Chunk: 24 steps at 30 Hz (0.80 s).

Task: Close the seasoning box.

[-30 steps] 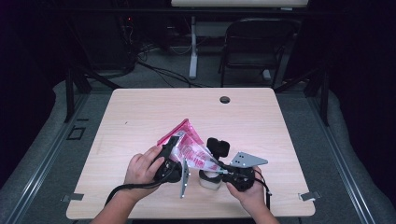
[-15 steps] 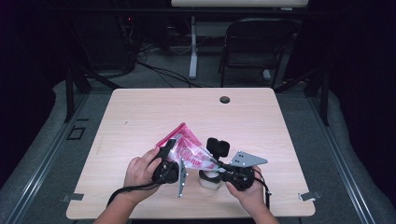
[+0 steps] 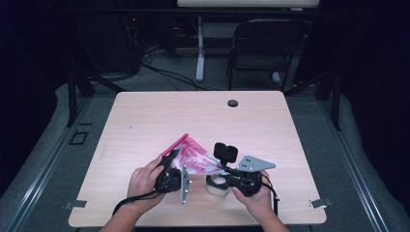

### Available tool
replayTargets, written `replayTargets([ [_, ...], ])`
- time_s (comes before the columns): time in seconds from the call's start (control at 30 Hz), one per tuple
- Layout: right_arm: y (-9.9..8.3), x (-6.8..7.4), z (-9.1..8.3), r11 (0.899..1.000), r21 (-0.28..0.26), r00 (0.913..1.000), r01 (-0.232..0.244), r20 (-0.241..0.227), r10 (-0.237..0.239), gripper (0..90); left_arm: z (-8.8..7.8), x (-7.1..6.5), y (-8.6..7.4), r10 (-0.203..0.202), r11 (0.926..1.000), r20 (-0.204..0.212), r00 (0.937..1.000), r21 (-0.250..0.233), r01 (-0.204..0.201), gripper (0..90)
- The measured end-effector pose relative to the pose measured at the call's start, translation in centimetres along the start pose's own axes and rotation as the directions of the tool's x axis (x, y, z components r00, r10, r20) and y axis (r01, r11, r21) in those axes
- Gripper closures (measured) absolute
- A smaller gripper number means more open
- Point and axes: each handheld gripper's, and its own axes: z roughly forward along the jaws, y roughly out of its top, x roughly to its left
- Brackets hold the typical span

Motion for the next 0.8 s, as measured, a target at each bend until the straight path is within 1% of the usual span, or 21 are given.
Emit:
replayTargets([
  [0.03, 0.0, 0.0, 0.0, 1.0, -0.005, 1.0, -0.003, 0.002, 0.003, 88.4, 0.1, -0.1, -0.1, -0.006, 1.0, 0.001, 1.0, -0.002, 0.006, 69.0],
  [0.07, 0.1, 0.0, 0.1, 1.0, -0.005, 1.0, -0.001, 0.0, 0.001, 88.4, 0.2, -0.4, -0.2, -0.024, 0.9997, 0.02, 0.9995, 0.003, 0.024, 69.0],
  [0.23, 0.2, 0.1, 0.2, 1.0, -0.01, 1.0, -0.001, -0.008, 0.0, 88.4, 0.3, -0.6, -0.5, -0.056, 0.9984, 0.037, 0.9977, 0.009, 0.056, 69.1],
  [0.33, 0.3, 0.1, 0.3, 1.0, -0.008, 0.9999, 0.007, -0.009, -0.007, 88.4, 0.4, -0.8, -0.7, -0.093, 0.9957, 0.058, 0.994, 0.008, 0.093, 69.2],
  [0.47, 0.4, 0.1, 0.4, 1.0, -0.016, 0.9999, 0.005, -0.013, -0.005, 88.4, 0.6, -1.1, -0.9, -0.127, 0.9919, 0.08, 0.9887, 0.012, 0.126, 69.2],
  [0.57, 0.5, 0.2, 0.6, 1.0, -0.019, 0.9999, 0.008, -0.012, -0.008, 88.4, 0.8, -1.5, -1.1, -0.145, 0.9894, 0.108, 0.9835, 0.021, 0.144, 69.1],
  [0.63, 0.5, 0.2, 0.6, 1.0, -0.016, 0.9999, 0.009, -0.013, -0.009, 88.4, 0.8, -1.5, -1.1, -0.14, 0.9901, 0.116, 0.9833, 0.028, 0.138, 69.1],
  [0.73, 0.6, 0.2, 0.6, 1.0, -0.018, 0.9998, 0.011, -0.018, -0.011, 88.4, 0.9, -1.8, -1.2, -0.158, 0.9874, 0.136, 0.978, 0.031, 0.155, 69.1],
  [0.77, 0.6, 0.2, 0.7, 1.0, -0.018, 0.9998, 0.011, -0.017, -0.011, 88.4, 1.0, -2.1, -1.3, -0.192, 0.9813, 0.14, 0.9713, 0.015, 0.192, 69.1],
  [0.8, 0.6, 0.2, 0.7, 1.0, -0.018, 0.9998, 0.011, -0.019, -0.012, 88.4, 1.0, -2.1, -1.3, -0.197, 0.9803, 0.149, 0.969, 0.019, 0.196, 69.1],
])
